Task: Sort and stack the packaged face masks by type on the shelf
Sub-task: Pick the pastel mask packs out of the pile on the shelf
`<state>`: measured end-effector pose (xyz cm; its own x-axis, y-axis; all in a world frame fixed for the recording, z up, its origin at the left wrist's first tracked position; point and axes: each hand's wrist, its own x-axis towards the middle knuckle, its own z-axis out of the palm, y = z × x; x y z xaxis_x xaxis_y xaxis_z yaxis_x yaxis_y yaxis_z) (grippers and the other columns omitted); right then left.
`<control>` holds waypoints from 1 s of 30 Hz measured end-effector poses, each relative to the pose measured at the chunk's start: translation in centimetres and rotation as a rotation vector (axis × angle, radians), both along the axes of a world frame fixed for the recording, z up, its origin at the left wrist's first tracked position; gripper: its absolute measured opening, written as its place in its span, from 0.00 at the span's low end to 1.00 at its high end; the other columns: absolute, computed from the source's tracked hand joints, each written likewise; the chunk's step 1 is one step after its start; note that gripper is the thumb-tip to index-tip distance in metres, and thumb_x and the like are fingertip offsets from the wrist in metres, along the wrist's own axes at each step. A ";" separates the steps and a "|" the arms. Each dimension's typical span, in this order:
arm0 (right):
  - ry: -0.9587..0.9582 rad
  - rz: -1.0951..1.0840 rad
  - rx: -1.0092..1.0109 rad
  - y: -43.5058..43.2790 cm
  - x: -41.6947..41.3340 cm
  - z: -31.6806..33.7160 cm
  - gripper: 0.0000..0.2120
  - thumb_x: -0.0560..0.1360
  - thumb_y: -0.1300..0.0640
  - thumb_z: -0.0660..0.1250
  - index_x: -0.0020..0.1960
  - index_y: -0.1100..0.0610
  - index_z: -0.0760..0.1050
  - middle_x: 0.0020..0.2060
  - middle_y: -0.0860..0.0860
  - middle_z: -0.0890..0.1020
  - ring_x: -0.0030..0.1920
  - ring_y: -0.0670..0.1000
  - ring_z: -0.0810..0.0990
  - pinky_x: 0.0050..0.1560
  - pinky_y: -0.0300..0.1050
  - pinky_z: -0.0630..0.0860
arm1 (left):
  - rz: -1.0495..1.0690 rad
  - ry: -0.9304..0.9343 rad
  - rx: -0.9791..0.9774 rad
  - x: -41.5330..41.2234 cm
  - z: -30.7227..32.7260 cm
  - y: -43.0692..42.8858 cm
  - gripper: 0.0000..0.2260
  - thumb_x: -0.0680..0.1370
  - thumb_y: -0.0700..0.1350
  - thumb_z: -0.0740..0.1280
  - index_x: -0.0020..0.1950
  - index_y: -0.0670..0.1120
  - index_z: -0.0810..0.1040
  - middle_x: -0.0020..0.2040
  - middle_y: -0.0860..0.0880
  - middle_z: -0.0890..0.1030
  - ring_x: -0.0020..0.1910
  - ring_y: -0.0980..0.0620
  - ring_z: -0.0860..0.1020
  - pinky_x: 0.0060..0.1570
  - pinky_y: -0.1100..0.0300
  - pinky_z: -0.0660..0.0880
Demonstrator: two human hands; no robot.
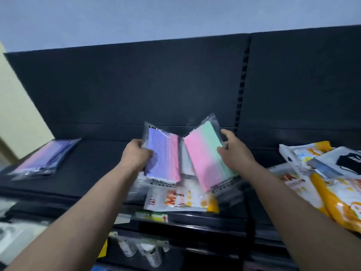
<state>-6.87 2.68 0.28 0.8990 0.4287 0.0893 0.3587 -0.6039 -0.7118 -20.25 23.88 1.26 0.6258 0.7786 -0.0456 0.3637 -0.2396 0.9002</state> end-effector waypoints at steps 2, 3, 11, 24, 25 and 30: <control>-0.029 0.065 -0.016 3.2 -2.4 -0.3 0.27 0.77 0.57 0.57 0.74 0.47 0.57 0.57 0.52 0.79 0.54 0.58 0.76 0.50 0.47 0.70 | 0.049 0.002 0.011 -3.0 -0.2 2.5 0.06 0.74 0.33 0.62 0.48 0.40 0.76 0.33 0.43 0.76 0.26 0.47 0.72 0.25 0.61 0.71; -0.048 0.106 -0.013 5.0 -3.8 -0.6 0.27 0.77 0.57 0.57 0.75 0.48 0.57 0.53 0.53 0.78 0.52 0.56 0.75 0.50 0.46 0.69 | 0.069 -0.001 0.012 -4.6 -0.3 3.9 0.06 0.74 0.34 0.63 0.49 0.40 0.76 0.33 0.44 0.75 0.26 0.47 0.72 0.24 0.62 0.70; -0.001 0.260 0.144 21.3 -13.6 -2.6 0.26 0.75 0.58 0.54 0.71 0.45 0.65 0.44 0.50 0.74 0.33 0.48 0.68 0.40 0.44 0.69 | 0.190 0.014 0.058 -17.5 -1.9 17.7 0.19 0.76 0.38 0.65 0.68 0.43 0.70 0.53 0.42 0.78 0.35 0.45 0.77 0.29 0.55 0.76; 0.118 0.281 0.183 36.0 -18.4 -3.5 0.31 0.73 0.64 0.56 0.73 0.43 0.61 0.72 0.47 0.68 0.55 0.53 0.78 0.54 0.47 0.74 | 0.289 0.048 0.049 -23.8 -2.7 31.8 0.24 0.77 0.40 0.66 0.72 0.43 0.65 0.63 0.41 0.75 0.45 0.44 0.78 0.44 0.45 0.81; 0.116 0.275 0.186 36.7 -17.9 -3.5 0.31 0.74 0.64 0.56 0.73 0.43 0.61 0.72 0.47 0.67 0.58 0.53 0.77 0.55 0.46 0.74 | 0.292 0.041 0.043 -23.3 -2.7 32.5 0.23 0.77 0.40 0.65 0.72 0.44 0.64 0.61 0.42 0.74 0.41 0.45 0.78 0.40 0.44 0.81; 0.101 0.291 0.209 40.4 -14.9 -3.0 0.30 0.74 0.65 0.60 0.73 0.46 0.63 0.70 0.48 0.70 0.69 0.51 0.70 0.68 0.49 0.68 | 0.280 0.079 0.101 -19.5 -2.2 36.3 0.25 0.78 0.42 0.65 0.73 0.49 0.63 0.63 0.43 0.74 0.43 0.43 0.80 0.38 0.45 0.82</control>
